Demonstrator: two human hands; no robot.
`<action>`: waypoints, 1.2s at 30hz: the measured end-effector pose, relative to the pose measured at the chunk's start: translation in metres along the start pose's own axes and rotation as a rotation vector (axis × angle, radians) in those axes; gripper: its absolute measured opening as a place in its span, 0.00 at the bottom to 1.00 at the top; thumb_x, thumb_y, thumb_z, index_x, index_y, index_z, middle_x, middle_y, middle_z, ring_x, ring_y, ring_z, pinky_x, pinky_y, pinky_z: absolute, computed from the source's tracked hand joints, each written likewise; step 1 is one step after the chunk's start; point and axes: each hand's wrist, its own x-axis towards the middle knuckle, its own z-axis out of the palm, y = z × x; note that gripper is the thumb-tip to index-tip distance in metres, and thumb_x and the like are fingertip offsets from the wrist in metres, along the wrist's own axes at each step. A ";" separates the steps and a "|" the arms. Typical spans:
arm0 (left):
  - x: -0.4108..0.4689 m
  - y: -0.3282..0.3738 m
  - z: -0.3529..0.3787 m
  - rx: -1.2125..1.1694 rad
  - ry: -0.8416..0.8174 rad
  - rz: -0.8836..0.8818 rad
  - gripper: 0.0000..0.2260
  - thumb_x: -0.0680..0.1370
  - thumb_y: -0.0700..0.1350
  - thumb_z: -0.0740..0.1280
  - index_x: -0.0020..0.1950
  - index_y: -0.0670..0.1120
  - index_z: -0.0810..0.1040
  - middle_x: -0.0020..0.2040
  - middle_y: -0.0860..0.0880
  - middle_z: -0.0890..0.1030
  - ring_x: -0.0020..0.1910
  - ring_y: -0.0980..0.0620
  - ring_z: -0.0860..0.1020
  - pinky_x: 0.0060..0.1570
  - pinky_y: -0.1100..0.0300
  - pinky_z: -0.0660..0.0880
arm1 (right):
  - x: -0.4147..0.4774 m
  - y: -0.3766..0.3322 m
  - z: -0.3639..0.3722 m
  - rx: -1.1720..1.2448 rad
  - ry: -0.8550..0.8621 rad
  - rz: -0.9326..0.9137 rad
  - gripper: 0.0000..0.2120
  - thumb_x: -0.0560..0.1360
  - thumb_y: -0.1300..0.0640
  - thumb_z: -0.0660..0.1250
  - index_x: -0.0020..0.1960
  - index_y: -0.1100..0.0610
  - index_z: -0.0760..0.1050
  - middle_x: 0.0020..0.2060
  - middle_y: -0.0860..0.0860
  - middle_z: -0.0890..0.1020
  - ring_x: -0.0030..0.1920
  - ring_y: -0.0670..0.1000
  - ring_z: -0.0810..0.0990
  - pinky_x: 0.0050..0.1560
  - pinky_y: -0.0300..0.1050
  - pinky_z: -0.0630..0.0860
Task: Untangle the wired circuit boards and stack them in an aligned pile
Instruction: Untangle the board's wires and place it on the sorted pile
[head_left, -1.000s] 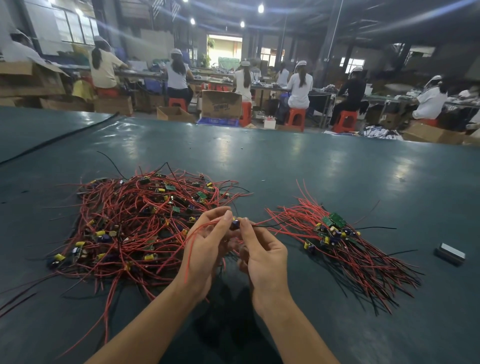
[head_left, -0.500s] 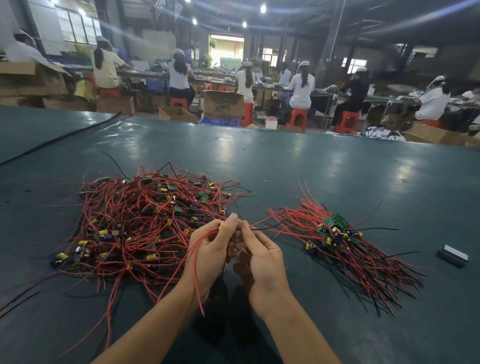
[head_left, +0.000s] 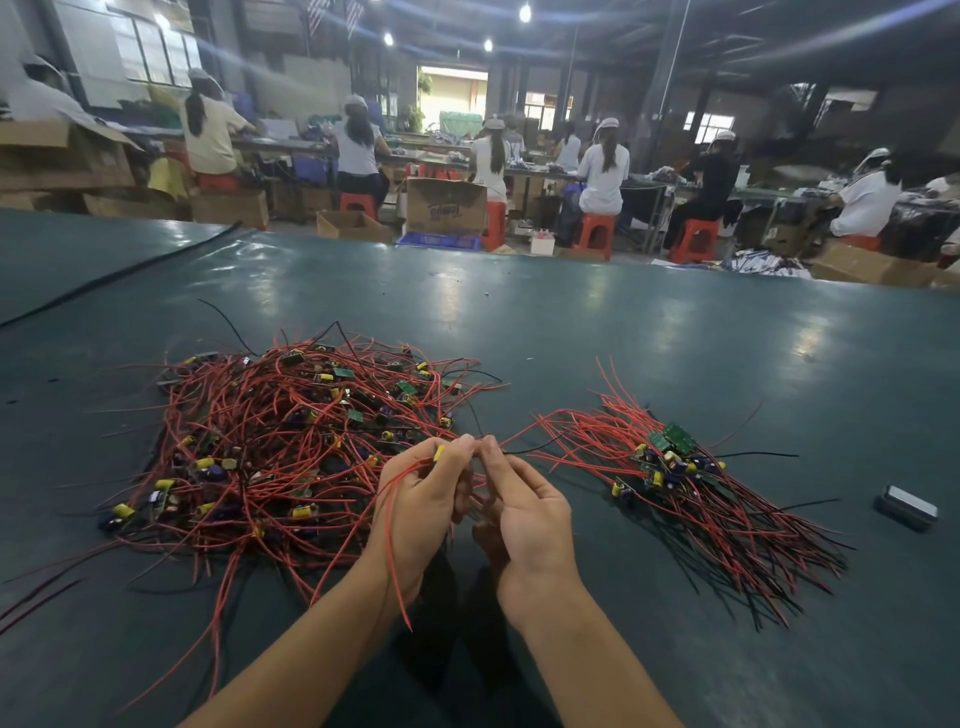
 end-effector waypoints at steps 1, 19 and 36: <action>0.000 0.000 -0.001 0.002 0.010 -0.013 0.19 0.79 0.40 0.67 0.27 0.49 0.76 0.24 0.51 0.72 0.23 0.57 0.69 0.23 0.65 0.67 | 0.001 -0.001 0.000 0.015 0.007 0.007 0.07 0.72 0.58 0.74 0.36 0.57 0.84 0.37 0.57 0.85 0.36 0.54 0.81 0.41 0.48 0.79; -0.005 0.010 -0.003 -0.004 -0.119 -0.231 0.17 0.78 0.42 0.67 0.28 0.48 0.79 0.27 0.47 0.76 0.26 0.51 0.75 0.26 0.63 0.72 | 0.005 -0.003 -0.007 -0.041 0.089 -0.131 0.08 0.76 0.56 0.72 0.38 0.53 0.81 0.35 0.51 0.84 0.37 0.52 0.81 0.40 0.46 0.80; -0.004 0.010 0.000 0.005 -0.094 -0.148 0.18 0.78 0.39 0.68 0.27 0.48 0.78 0.26 0.48 0.77 0.25 0.54 0.76 0.26 0.64 0.73 | 0.001 0.000 0.000 -0.141 0.084 -0.113 0.13 0.76 0.57 0.71 0.34 0.51 0.86 0.35 0.52 0.86 0.39 0.51 0.84 0.47 0.49 0.83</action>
